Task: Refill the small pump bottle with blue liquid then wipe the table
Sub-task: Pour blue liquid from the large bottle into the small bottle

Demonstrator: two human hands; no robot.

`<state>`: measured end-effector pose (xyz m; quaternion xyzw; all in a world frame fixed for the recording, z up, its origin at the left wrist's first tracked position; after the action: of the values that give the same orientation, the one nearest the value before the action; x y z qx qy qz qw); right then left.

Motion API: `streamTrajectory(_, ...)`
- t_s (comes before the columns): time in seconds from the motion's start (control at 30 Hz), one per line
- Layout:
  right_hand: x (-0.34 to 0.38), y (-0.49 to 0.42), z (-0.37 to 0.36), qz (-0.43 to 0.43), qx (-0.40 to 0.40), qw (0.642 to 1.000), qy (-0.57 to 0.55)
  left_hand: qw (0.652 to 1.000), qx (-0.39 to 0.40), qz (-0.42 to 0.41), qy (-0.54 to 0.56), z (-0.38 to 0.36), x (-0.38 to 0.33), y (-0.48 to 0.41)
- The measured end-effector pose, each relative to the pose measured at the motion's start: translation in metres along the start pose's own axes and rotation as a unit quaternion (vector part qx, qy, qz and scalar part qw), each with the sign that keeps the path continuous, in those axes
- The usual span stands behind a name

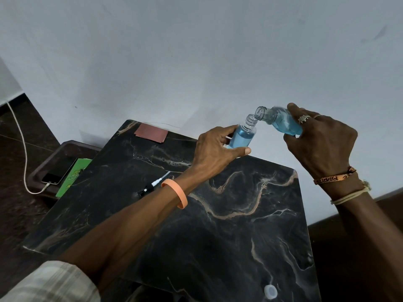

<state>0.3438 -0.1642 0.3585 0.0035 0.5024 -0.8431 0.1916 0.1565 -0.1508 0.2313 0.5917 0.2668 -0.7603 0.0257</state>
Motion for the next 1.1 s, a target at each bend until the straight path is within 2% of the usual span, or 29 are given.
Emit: streamTrajectory(1.1, -0.0023, 0.0007, -0.0062, 0.004, -0.004, 1.000, 0.007, 1.000, -0.003, -0.002, -0.002, -0.0028, 0.0041, -0.0012)
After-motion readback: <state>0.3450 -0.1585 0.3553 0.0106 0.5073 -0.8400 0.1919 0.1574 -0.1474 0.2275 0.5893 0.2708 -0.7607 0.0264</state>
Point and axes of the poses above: each hand's wrist, its own y-axis away from the middle knuckle, its own z-axis out of the back of the hand, x = y × z, the point moved 8 cm from there along -y, towards the middle knuckle, and after that the axes turned 12 degrees about -x, right-handed, at the moved point
